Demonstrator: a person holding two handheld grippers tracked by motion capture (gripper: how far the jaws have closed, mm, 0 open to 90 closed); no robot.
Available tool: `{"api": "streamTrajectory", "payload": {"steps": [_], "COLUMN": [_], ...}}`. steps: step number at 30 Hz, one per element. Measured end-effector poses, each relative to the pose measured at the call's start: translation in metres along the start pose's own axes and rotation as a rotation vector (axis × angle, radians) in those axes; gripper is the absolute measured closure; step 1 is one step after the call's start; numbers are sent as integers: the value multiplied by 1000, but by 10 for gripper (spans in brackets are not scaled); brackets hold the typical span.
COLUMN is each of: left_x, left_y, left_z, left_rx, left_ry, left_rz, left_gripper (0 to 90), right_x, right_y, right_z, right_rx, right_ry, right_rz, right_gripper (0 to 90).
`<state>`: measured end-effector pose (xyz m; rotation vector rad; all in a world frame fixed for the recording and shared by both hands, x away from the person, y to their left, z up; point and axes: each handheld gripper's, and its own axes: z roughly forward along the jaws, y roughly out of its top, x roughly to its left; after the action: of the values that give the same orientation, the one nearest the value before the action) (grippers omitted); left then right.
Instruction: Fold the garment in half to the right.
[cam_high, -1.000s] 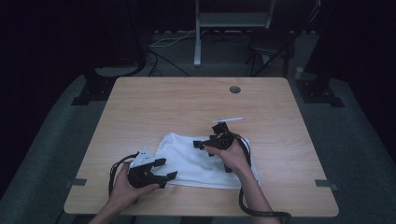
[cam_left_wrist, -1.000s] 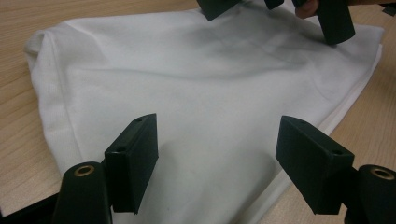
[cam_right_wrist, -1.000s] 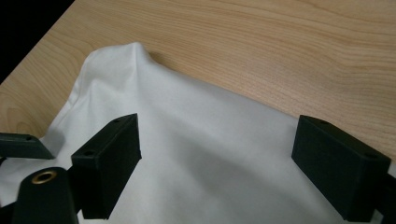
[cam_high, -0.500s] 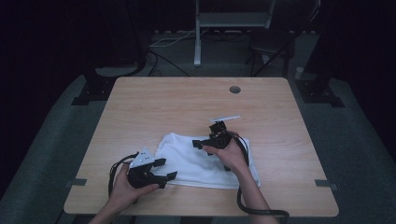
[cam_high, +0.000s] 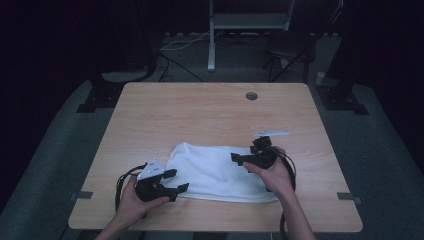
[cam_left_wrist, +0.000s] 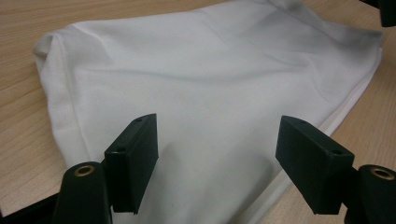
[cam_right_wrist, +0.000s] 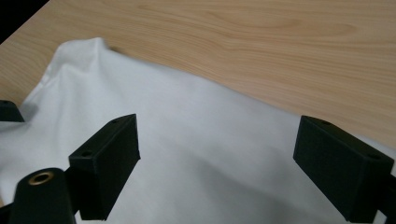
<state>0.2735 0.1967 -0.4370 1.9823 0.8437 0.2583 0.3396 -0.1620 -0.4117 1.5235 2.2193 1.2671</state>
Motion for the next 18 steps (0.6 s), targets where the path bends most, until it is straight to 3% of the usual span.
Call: {"api": "streamTrajectory", "payload": {"steps": [5, 10, 14, 18], "left_x": [1, 2, 3, 3], "left_y": [1, 2, 2, 2], "left_z": [-2, -3, -3, -3], "left_rx": [-13, -14, -16, -15], "left_ry": [5, 9, 10, 9], "left_rz": [-9, -11, -11, -10], "left_gripper": [300, 300, 300, 300], "right_x": [-24, -39, -42, -42], "right_y": [-18, -31, -36, -39], "right_z": [-28, -44, -50, -50], "right_rx": [-15, -16, -2, 7], "right_ry": [-53, -62, -55, -44], "right_rz": [48, 93, 93, 82], "right_gripper": [143, 153, 156, 213]}}
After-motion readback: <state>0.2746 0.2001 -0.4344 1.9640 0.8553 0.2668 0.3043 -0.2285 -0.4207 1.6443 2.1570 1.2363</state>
